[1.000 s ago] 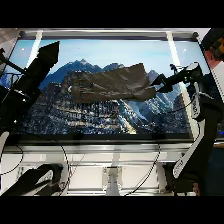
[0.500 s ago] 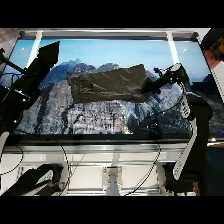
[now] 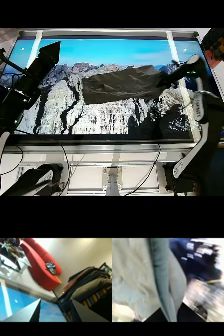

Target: Fold the clothes and pants, and hang the long-sleeved shirts on hangers.

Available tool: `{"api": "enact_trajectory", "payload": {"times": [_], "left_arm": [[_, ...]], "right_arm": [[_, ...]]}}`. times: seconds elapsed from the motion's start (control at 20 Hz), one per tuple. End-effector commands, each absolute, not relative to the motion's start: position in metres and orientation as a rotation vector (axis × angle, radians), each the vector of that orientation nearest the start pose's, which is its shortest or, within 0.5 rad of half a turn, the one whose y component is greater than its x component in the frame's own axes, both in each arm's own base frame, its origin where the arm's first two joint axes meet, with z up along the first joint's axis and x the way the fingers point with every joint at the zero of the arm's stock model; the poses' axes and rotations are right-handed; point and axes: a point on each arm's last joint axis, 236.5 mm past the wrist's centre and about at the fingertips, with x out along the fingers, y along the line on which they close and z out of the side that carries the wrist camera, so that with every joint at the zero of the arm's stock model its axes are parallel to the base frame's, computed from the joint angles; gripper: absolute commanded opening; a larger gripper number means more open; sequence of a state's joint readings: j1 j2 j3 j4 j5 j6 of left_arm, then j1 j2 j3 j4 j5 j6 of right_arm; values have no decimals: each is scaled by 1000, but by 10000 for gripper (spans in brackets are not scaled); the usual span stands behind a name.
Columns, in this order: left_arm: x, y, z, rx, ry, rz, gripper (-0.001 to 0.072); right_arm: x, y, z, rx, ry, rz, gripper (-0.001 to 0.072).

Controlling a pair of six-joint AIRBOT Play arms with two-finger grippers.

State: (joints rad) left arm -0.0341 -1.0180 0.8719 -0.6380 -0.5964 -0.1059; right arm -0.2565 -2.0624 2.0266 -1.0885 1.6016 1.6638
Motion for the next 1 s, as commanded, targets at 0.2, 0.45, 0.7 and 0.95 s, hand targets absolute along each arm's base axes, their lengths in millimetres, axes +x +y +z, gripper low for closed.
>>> {"api": "enact_trajectory", "payload": {"times": [0.2, 0.45, 0.7, 0.95], "left_arm": [[440, -131, 282, -817, -22, -596, 439], [439, -129, 288, -856, -39, -603, 439], [439, -129, 288, -856, -39, -602, 439], [439, -129, 288, -856, -39, -602, 439]], "right_arm": [[368, -223, 15, 518, 1641, -616, 5], [317, -290, 44, 570, 1559, -861, 5], [278, -326, 59, 614, 1518, -989, 5], [215, -370, 88, 579, 1494, -1174, 6]]}}
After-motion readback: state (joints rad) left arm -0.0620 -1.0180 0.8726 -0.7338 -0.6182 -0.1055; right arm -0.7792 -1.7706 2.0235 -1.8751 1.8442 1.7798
